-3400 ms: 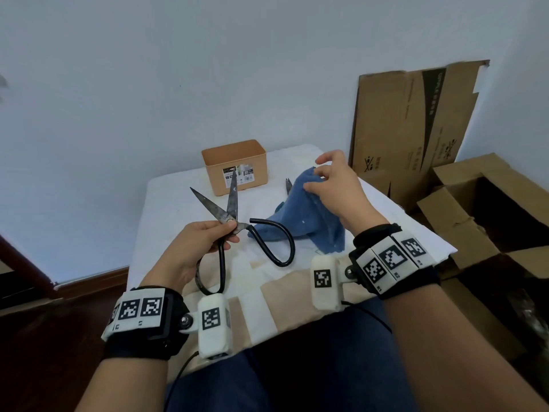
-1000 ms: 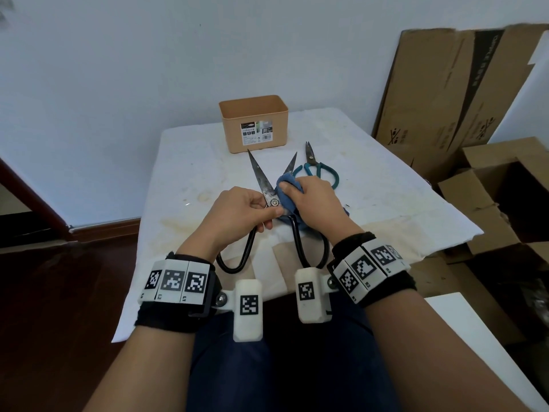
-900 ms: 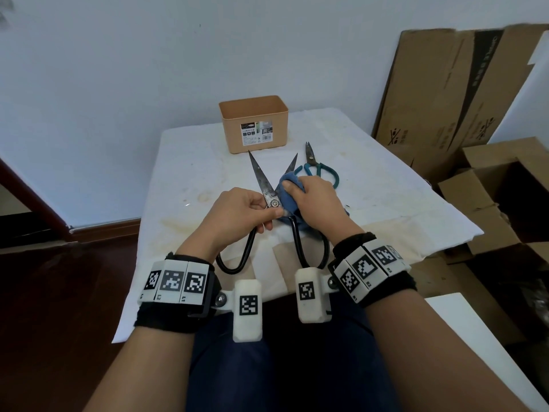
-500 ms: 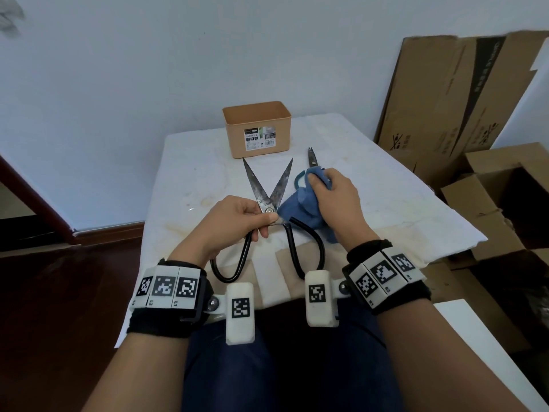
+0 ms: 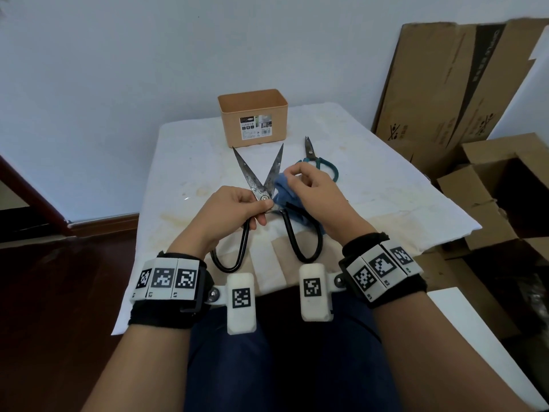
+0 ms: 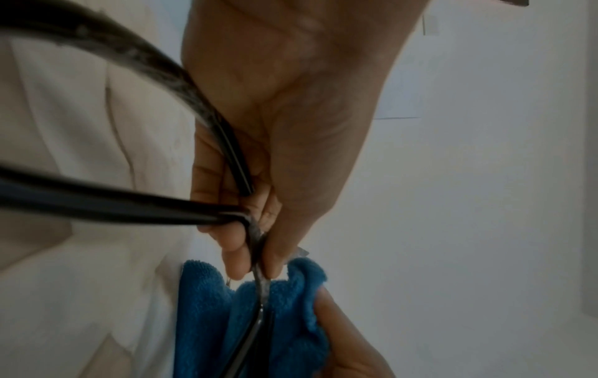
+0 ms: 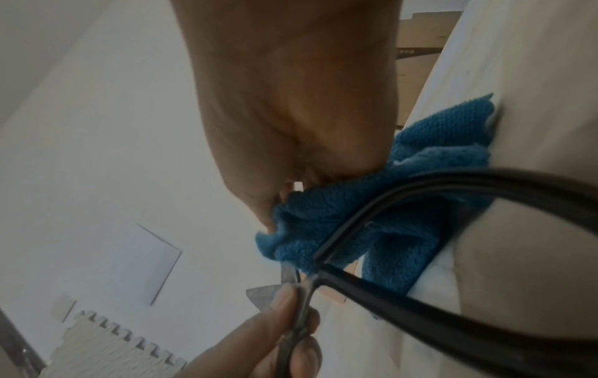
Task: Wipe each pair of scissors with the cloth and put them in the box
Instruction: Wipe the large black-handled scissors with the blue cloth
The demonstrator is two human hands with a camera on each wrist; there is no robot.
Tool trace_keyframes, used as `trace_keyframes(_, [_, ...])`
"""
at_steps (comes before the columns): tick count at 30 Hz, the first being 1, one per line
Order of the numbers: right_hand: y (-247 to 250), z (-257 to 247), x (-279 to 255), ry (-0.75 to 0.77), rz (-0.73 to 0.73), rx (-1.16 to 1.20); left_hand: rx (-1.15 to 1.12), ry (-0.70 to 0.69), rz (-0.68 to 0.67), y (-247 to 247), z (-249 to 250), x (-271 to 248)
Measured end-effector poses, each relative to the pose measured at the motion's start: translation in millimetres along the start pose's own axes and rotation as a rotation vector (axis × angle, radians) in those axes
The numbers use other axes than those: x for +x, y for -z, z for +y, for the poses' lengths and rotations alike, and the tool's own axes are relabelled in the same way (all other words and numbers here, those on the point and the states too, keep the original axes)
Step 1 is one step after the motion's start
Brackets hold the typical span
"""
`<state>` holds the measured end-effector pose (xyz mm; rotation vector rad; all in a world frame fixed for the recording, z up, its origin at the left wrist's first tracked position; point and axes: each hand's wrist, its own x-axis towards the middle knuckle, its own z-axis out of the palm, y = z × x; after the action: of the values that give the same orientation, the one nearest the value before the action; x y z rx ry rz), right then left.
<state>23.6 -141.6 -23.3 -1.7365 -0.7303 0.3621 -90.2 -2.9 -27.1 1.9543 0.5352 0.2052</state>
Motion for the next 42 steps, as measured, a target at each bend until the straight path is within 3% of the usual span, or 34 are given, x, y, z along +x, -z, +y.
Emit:
trace_keyframes(4, [-5, 3, 0, -0.042, -0.022, 0.016, -0.003, -0.007, 0.001, -3, 1, 0])
trace_keyframes(11, [-5, 5, 6, -0.076, -0.036, -0.162, 0.042, -0.056, -0.002, -2, 6, -2])
trace_keyframes(18, [-8, -2, 5, -0.022, 0.034, -0.201, 0.124, -0.108, 0.019, -3, 13, -2])
trace_keyframes(32, [-2, -2, 12, 0.027, 0.011, -0.467, 0.161, -0.133, 0.018, -7, 19, 2])
trace_keyframes(39, [-2, 1, 14, -0.009, -0.002, -0.372, 0.136, -0.107, 0.012, -4, 17, 1])
trace_keyframes(42, [-1, 4, 12, -0.062, 0.032, -0.22, 0.078, -0.088, -0.003, -2, 18, -1])
